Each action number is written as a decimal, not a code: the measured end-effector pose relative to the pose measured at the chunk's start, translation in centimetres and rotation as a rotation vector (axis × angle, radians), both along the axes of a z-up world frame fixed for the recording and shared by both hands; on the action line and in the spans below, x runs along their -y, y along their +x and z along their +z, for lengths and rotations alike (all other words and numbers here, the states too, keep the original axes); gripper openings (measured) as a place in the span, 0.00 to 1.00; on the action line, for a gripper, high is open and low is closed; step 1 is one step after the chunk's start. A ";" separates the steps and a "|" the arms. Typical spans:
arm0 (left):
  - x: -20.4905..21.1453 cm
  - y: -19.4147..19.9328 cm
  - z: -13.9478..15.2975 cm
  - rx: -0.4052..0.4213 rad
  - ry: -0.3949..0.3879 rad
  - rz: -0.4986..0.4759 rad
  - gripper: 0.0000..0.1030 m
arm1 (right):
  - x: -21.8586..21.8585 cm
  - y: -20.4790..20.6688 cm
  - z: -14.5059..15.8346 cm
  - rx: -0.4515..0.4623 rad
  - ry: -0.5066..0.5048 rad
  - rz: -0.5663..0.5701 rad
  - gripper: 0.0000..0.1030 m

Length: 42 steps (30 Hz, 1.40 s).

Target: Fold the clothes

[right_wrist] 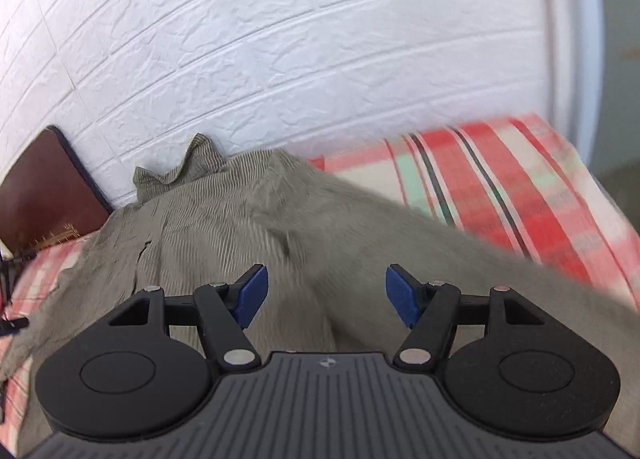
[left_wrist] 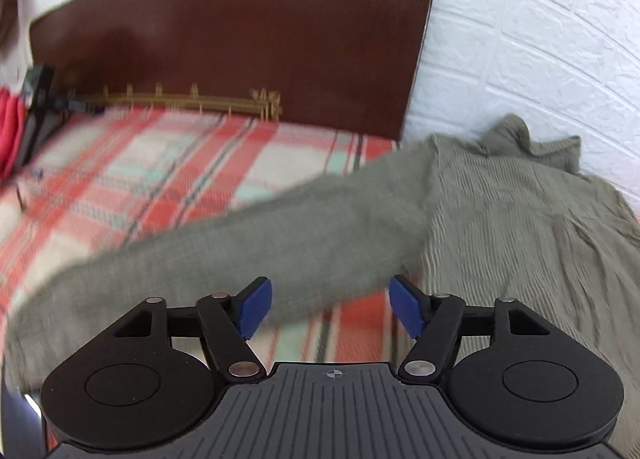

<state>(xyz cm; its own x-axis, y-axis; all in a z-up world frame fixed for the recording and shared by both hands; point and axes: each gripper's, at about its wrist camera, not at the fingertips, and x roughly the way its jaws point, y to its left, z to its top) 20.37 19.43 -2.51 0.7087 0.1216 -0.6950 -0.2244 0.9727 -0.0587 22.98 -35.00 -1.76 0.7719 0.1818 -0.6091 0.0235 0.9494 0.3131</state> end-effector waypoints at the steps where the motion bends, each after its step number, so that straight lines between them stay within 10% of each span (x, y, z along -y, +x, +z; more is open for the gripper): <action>1: -0.1 0.7 0.1 0.012 0.016 0.005 0.79 | -0.1 1.8 0.0 0.007 -0.031 0.025 0.68; 11: -1.8 10.3 -1.5 -0.005 0.042 -0.043 0.80 | -1.4 14.7 -1.6 0.026 -0.009 0.178 0.68; 21: -0.2 18.3 -4.2 -0.071 0.012 -0.105 0.84 | -3.8 18.7 -3.8 -0.028 -0.046 0.267 0.68; 22: -0.1 18.8 -4.6 -0.087 0.004 -0.112 0.83 | -3.9 18.8 -3.8 -0.030 -0.050 0.275 0.56; 23: 0.2 18.9 -4.8 -0.094 0.009 -0.115 0.74 | -3.9 19.0 -3.7 -0.039 -0.050 0.285 0.19; 24: 0.4 19.0 -5.1 -0.100 0.015 -0.118 0.44 | -3.8 19.0 -3.5 -0.048 -0.037 0.297 0.05; 25: 0.7 18.9 -5.1 -0.091 0.030 -0.113 0.10 | -3.6 18.8 -3.2 -0.034 -0.017 0.300 0.05; 26: 0.8 18.9 -4.9 -0.084 0.031 -0.107 0.02 | -3.4 18.5 -2.8 -0.003 -0.012 0.302 0.05; 33: 0.9 19.5 -5.0 -0.084 0.109 -0.034 0.00 | -2.1 19.7 -3.1 -0.026 -0.115 0.098 0.06; 36: 0.0 19.6 -5.4 -0.089 0.110 -0.014 0.00 | -2.2 19.3 -3.6 -0.014 -0.111 0.126 0.31; 37: -0.3 19.5 -5.2 -0.087 0.097 -0.020 0.16 | -2.2 19.0 -3.5 0.003 -0.102 0.152 0.51; 42: -0.4 19.1 -4.2 -0.055 0.032 -0.062 0.52 | 2.8 17.5 -1.8 0.018 0.010 0.107 0.52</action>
